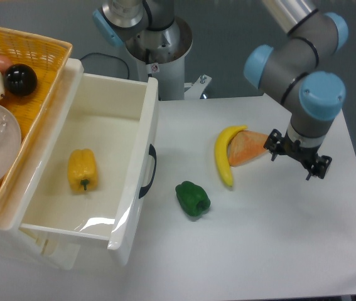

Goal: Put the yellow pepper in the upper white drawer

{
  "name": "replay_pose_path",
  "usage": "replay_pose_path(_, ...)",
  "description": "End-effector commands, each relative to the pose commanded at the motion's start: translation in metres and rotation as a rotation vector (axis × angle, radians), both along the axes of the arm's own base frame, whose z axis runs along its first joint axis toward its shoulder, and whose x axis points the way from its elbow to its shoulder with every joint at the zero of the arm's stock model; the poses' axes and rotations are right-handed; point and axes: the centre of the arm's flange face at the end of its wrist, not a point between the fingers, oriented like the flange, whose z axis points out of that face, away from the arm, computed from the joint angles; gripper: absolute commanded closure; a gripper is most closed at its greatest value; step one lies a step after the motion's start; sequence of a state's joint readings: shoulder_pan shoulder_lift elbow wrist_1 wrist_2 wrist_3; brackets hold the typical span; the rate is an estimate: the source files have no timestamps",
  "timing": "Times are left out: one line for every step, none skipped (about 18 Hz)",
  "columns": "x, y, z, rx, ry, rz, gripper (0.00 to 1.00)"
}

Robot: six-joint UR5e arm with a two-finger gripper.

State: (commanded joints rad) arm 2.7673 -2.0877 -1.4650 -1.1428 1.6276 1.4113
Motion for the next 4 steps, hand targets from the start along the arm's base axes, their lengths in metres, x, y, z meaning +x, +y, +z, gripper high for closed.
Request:
replay_pose_path(0.0003,0.0012,-0.0021,0.000,-0.003,-0.002,0.00)
replay_pose_path(0.0001,0.0014,-0.0030,0.002,-0.004,-0.002,0.00)
replay_pose_path(0.0002,0.0017,-0.0030,0.005,-0.005,-0.002,0.00)
replay_pose_path(-0.0007,0.0010,-0.0050,0.003,-0.008,0.000,0.00)
